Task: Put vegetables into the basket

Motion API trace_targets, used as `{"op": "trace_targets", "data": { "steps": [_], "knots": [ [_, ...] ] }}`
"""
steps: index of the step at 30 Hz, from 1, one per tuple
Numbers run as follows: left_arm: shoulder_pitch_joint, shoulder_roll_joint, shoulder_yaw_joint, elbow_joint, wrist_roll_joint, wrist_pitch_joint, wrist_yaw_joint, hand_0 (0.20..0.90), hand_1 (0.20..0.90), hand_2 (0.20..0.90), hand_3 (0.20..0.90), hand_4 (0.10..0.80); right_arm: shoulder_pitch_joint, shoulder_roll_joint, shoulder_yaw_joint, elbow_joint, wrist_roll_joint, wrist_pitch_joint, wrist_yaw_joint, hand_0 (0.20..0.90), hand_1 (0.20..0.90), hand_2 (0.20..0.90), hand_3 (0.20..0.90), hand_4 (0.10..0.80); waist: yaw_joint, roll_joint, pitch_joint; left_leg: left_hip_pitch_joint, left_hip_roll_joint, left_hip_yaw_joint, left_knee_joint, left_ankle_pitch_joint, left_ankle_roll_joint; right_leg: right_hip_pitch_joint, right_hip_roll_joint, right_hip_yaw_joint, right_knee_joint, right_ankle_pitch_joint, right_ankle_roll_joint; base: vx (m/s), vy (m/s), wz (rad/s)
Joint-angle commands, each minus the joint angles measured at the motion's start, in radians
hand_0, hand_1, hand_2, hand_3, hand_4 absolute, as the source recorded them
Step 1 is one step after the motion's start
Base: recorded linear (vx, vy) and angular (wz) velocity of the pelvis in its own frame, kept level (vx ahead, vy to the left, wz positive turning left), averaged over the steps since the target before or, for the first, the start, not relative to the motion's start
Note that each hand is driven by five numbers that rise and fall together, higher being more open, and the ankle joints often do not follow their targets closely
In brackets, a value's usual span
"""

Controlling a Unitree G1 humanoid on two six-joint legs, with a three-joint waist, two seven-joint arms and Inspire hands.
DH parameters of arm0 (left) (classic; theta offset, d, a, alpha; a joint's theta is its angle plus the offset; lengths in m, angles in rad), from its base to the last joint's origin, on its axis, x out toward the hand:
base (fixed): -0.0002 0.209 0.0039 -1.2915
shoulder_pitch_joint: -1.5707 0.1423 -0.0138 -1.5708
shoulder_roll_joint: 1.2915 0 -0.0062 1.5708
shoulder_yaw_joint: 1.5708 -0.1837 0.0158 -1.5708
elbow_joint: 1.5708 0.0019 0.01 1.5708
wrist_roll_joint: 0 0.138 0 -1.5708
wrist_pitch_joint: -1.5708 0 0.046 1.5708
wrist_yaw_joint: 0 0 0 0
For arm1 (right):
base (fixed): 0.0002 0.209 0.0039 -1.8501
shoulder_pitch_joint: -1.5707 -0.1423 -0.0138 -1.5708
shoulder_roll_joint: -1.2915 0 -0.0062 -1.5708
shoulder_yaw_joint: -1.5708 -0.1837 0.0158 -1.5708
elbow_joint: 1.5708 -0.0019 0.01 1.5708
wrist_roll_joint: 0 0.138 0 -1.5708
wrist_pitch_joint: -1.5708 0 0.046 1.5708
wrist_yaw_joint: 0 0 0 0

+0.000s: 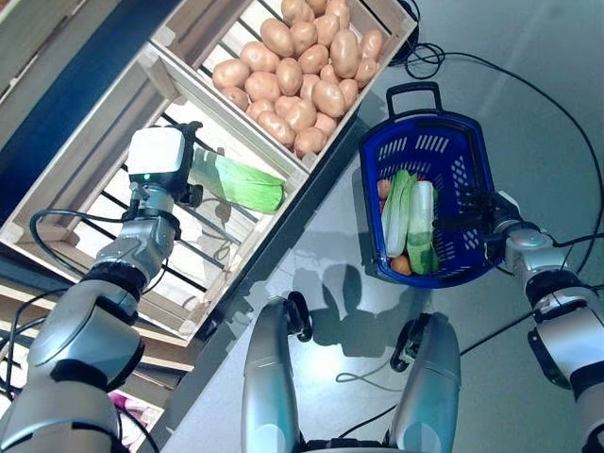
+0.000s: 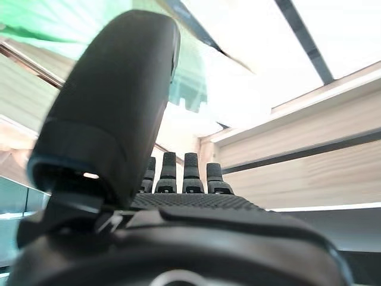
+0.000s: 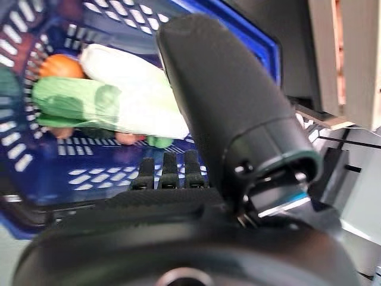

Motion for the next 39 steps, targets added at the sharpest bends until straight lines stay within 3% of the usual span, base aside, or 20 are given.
{"op": "trace_targets", "data": {
  "steps": [1,15,18,23,30,38,39],
  "knots": [
    [-0.13,0.039,0.035,0.039,-0.021,-0.027,0.114,0.9,0.9,0.9,0.9,0.8,-0.052,-0.1,-0.009,0.001,0.053,-0.125,0.065,0.9,0.9,0.9,0.9,0.8,0.007,0.005,-0.032,0.08,0.112,-0.095,-0.03,-0.122,-0.187,-0.027,-0.014,0.071,-0.096,0.083,0.021,-0.041,0.062,-0.03],
    [-0.16,0.065,-0.07,0.035,0.038,0.016,0.073,0.9,0.9,0.9,0.9,0.8,-0.021,-0.145,-0.013,-0.086,0.124,-0.173,0.091,0.9,0.9,0.9,0.9,0.8,-0.011,-0.007,0.018,-0.072,0.131,-0.109,0.089,-0.155,-0.189,-0.165,-0.023,0.093,-0.001,0.077,0.023,-0.047,0.01,0.0],
    [-0.159,0.06,-0.091,0.032,0.003,0.044,-0.037,0.9,0.9,0.9,0.9,0.8,-0.03,-0.139,-0.003,-0.089,0.132,-0.182,0.098,0.9,0.9,0.9,0.9,0.8,-0.013,-0.006,0.025,-0.093,0.135,-0.113,0.11,-0.159,-0.19,-0.185,-0.023,0.096,0.016,0.075,0.02,0.0,0.0,0.0],
    [-0.167,0.049,-0.105,0.026,0.048,0.045,-0.067,0.9,0.9,0.9,0.9,0.8,-0.035,-0.126,-0.008,-0.108,0.151,-0.183,0.091,0.9,0.9,0.9,0.9,0.8,-0.014,-0.011,0.03,-0.115,0.139,-0.12,0.128,-0.162,-0.188,-0.205,-0.024,0.095,0.029,0.076,0.018,0.0,0.0,0.0],
    [-0.205,0.045,-0.169,0.014,0.15,0.15,-0.095,0.9,0.9,0.9,0.9,0.8,-0.024,-0.124,-0.024,-0.133,0.208,-0.196,0.111,0.9,0.9,0.9,0.9,0.8,-0.024,-0.02,0.038,-0.172,0.153,-0.143,0.188,-0.177,-0.186,-0.257,-0.028,0.113,0.081,0.07,0.017,0.0,0.0,0.0],
    [-0.263,0.053,-0.234,-0.013,0.195,0.254,-0.244,0.9,0.9,0.9,0.9,0.8,-0.008,-0.13,-0.047,-0.326,0.271,-0.209,0.083,0.9,0.9,0.9,0.9,0.8,-0.042,-0.035,0.044,-0.332,0.172,-0.186,0.298,-0.202,-0.188,-0.417,-0.037,0.152,0.182,0.061,0.018,-0.079,-0.007,-0.01],
    [-0.267,0.057,-0.237,-0.013,0.199,0.253,-0.269,0.528,0.528,0.528,0.528,0.552,-0.009,-0.13,-0.047,-0.344,0.28,-0.21,0.082,0.9,0.9,0.9,0.9,0.8,-0.045,-0.035,0.044,-0.346,0.174,-0.189,0.31,-0.206,-0.186,-0.432,-0.037,0.156,0.195,0.058,0.017,-0.051,0.011,-0.01]
  ]
}}
